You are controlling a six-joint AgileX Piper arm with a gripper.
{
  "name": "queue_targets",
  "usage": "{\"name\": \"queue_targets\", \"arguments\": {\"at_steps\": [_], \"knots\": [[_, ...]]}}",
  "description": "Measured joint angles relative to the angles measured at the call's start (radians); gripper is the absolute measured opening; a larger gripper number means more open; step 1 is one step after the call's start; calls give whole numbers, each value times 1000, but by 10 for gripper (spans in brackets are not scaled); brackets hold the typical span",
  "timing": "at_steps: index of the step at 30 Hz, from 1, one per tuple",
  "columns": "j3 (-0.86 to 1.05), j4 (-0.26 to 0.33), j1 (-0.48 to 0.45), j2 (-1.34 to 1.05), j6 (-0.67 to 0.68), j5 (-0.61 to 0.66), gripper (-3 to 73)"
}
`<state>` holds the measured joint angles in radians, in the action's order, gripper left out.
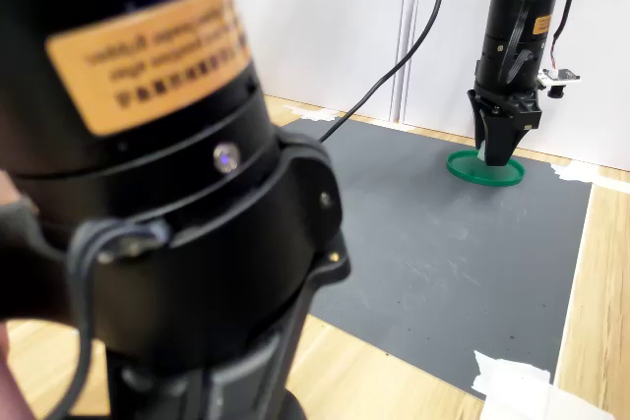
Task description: Grasp a white terminal and put it on the green lid.
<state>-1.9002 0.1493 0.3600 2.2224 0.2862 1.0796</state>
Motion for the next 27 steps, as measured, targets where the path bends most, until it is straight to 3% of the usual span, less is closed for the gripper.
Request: {"name": "queue_targets", "arguments": {"at_steps": [10,18,22,27], "knots": [[42,-3,0,-38,0,-27,446],[51,21,0,-239,-3,-37,429],[100,15,0,-397,-44,-115,321],[245,-16,0,-614,-92,-236,75]]}}
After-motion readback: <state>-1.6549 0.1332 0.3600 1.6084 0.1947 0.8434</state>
